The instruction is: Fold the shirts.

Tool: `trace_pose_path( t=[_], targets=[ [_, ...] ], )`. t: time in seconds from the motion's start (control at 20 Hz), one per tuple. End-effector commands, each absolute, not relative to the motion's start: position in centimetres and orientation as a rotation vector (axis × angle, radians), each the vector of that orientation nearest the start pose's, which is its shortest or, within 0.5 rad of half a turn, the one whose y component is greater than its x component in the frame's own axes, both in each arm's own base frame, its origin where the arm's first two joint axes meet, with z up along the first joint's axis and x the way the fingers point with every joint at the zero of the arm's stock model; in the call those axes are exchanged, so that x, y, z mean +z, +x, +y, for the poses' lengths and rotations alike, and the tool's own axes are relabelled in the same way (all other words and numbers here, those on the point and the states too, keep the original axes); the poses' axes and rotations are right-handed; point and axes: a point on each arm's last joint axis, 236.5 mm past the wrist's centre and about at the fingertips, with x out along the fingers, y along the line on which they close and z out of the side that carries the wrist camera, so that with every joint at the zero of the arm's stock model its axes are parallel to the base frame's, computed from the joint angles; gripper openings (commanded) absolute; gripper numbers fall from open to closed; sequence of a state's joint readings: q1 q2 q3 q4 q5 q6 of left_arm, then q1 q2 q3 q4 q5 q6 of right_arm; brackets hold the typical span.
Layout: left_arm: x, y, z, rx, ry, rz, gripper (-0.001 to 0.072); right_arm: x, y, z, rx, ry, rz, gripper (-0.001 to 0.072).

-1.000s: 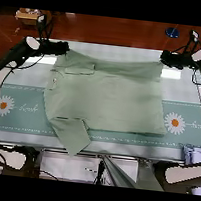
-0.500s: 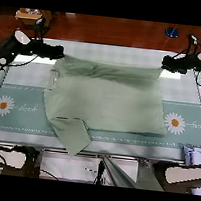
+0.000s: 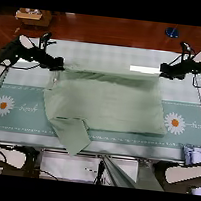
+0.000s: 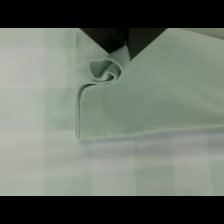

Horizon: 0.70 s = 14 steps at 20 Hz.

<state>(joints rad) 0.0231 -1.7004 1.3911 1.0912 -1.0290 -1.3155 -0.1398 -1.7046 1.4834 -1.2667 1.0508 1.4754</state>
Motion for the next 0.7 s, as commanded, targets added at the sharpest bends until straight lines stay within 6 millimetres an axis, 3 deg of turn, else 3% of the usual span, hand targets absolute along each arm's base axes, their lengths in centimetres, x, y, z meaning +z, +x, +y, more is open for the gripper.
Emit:
trace_pose_path(
  t=[0.0,0.15,0.35,0.55,0.6,0.65],
  targets=[
    [-8.1,45.9,-7.4,-0.298,-0.257,1.351,0.0016,-6.2,48.5,-0.9,0.05,0.309,1.288,0.0022],
    [-8.8,45.4,-7.2,-0.296,-0.246,1.378,0.0016,-6.6,48.3,-1.6,0.025,0.294,1.301,0.0022],
    [-8.3,45.1,-8.9,-0.342,-0.281,1.384,0.0016,-6.7,48.3,-1.5,0.024,0.297,1.301,0.0023],
    [-8.3,44.8,-9.2,-0.349,-0.278,1.396,0.0018,-7.7,47.9,-1.3,0.011,0.327,1.335,0.0043],
    [-8.4,44.5,-9.1,-0.352,-0.279,1.407,0.0027,-8.0,47.6,-1.1,0.016,0.336,1.352,0.0196],
    [-8.4,44.2,-9.0,-0.353,-0.284,1.419,0.009,-8.2,47.3,-1.1,0.019,0.333,1.367,0.0317]
  ],
)
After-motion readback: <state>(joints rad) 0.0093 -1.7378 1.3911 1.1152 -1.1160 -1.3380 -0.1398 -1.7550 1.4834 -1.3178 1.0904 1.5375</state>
